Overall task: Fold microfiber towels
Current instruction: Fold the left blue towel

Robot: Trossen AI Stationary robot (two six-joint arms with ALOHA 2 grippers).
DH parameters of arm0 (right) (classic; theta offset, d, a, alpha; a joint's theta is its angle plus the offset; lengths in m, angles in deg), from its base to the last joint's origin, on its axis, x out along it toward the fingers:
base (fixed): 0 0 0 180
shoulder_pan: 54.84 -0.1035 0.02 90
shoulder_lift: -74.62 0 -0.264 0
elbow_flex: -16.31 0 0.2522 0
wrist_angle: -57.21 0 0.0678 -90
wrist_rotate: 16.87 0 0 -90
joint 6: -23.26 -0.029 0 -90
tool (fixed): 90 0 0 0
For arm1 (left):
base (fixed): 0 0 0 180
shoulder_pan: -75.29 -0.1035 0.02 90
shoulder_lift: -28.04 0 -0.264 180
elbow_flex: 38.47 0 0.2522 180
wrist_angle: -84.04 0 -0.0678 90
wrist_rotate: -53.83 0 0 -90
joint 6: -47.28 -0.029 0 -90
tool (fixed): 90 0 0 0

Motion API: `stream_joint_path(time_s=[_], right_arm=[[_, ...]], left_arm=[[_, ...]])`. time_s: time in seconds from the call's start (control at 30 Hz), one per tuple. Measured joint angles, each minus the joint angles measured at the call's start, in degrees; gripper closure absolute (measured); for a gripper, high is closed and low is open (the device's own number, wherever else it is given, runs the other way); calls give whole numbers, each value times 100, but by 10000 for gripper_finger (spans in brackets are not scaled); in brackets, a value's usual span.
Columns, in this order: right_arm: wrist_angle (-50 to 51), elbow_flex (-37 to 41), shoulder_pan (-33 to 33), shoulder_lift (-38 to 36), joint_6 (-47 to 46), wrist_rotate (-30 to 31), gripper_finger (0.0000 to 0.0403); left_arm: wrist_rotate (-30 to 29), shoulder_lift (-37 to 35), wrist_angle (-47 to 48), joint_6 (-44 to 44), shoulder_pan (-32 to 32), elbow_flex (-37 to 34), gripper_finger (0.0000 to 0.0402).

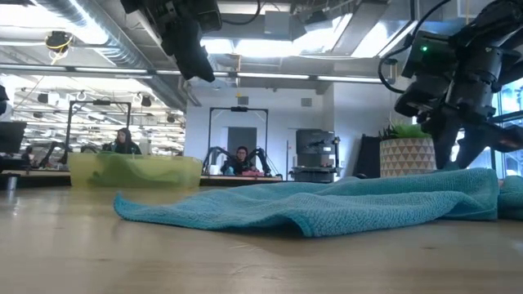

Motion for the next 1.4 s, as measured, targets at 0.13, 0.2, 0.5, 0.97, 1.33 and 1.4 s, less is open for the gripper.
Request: stream_joint_path(time_s=[0.13, 0.2, 0.5, 0.97, 1.33, 1.4], right_arm=[[30, -1, 0, 0, 346, 319, 281], [29, -1, 0, 0, 486, 404, 282], [-323, 1, -4, 285, 1115, 11, 389], [-452, -2065, -432, 350, 3770, -710, 400], [2131, -5429, -1043, 2127, 5562, -868, 401], [2723, -6066, -1101, 2609, 5865, -1002, 401]], left_arm=[[0, 0, 0, 0, 0, 0, 323], [0, 0, 0, 0, 0, 0, 323], [0, 0, -582, 101, -40, 0, 323], [2342, 482, -3078, 1232, -735, 7, 323], [3796, 1752, -5492, 1931, -723, 796, 281], [3972, 1952, -5429, 1855, -723, 1214, 270]])
